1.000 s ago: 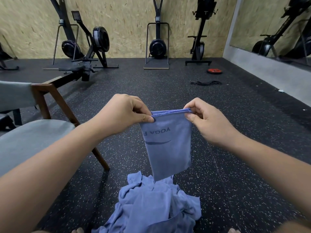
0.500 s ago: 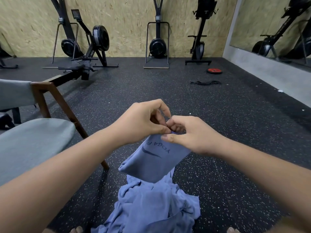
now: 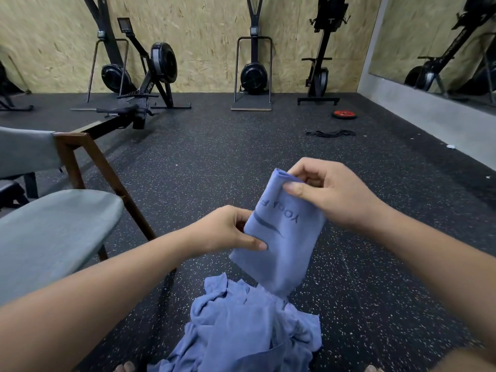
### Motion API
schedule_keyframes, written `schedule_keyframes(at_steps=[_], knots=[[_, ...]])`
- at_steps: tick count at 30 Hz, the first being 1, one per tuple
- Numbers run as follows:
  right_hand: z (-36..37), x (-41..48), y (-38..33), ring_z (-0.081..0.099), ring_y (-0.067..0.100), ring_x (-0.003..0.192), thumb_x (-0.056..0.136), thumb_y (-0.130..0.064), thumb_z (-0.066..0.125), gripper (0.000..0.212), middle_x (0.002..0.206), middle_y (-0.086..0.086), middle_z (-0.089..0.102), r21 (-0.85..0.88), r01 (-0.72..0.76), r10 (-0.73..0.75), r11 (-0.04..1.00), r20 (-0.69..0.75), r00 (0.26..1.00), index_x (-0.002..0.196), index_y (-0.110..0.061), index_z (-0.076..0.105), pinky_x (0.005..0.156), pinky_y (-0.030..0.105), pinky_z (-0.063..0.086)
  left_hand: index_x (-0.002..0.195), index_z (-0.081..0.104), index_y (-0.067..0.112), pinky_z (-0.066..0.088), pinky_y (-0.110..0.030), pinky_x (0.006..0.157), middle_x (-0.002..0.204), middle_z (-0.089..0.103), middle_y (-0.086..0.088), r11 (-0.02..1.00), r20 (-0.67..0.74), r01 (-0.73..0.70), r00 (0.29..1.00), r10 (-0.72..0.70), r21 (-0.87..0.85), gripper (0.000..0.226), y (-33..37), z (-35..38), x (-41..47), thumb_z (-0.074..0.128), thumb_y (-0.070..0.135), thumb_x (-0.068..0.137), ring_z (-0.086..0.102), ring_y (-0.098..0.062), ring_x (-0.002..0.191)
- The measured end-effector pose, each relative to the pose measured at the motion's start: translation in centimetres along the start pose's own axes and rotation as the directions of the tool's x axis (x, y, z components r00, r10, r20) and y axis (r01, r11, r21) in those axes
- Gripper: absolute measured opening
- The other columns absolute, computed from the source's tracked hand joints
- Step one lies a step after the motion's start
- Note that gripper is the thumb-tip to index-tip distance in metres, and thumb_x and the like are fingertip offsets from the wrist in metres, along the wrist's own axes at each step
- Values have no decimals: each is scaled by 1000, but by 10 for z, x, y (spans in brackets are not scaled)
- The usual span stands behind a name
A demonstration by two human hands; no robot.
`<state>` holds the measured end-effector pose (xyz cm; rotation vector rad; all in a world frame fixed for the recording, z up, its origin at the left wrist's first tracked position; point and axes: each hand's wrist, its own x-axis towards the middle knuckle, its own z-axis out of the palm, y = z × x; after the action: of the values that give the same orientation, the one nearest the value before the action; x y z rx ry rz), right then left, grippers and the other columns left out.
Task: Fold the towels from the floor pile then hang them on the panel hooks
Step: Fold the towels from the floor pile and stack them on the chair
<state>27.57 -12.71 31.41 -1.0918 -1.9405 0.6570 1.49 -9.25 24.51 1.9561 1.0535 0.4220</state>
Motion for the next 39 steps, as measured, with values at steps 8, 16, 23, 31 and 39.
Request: schedule_keyframes(at_steps=[8, 16, 23, 31, 39], knots=[[-33, -1, 20, 65, 14, 80, 103, -24, 71, 7, 94, 12, 77, 32, -103, 108, 994, -255, 961, 98, -19, 73, 76, 37, 49, 94, 77, 23, 44, -35, 63, 76, 72, -3, 985, -111, 102, 990, -87, 139, 32, -32, -34, 4, 83, 54, 88, 55, -10, 66], [-36, 0, 52, 69, 19, 88, 101, -31, 66, 4, 95, 8, 78, 160, -239, 282, 958, -352, 892, 99, -28, 65, 91, 54, 55, 101, 70, 16, 54, -33, 70, 89, 71, -2, 927, -444, -103, 893, -73, -361, 13, -32, -65, 3, 77, 26, 97, 63, -16, 82], [-20, 0, 48, 65, 21, 88, 104, -40, 62, 15, 103, 15, 71, 97, -303, 312, 948, -462, 830, 100, -26, 60, 88, 54, 55, 111, 72, 15, 51, -39, 79, 104, 77, -2, 807, -631, -167, 718, -294, -567, 32, -20, -56, 16, 83, 38, 92, 67, -21, 95], [14, -1, 26, 57, 16, 69, 95, -35, 72, 16, 82, 19, 70, 160, -301, 339, 940, -339, 878, 93, -20, 64, 71, 43, 51, 94, 65, 32, 60, -43, 80, 93, 75, 8, 976, -710, -53, 695, -116, -212, 34, 21, -14, 15, 88, 49, 77, 73, -19, 94], [51, -7, 6, 58, 11, 66, 96, -33, 76, 19, 77, 4, 68, -28, -198, 189, 980, -198, 962, 97, -24, 59, 69, 37, 51, 108, 63, 31, 61, -45, 67, 83, 71, 6, 968, -631, -109, 774, -60, -226, 22, 60, 10, 8, 77, 42, 95, 65, -9, 66]])
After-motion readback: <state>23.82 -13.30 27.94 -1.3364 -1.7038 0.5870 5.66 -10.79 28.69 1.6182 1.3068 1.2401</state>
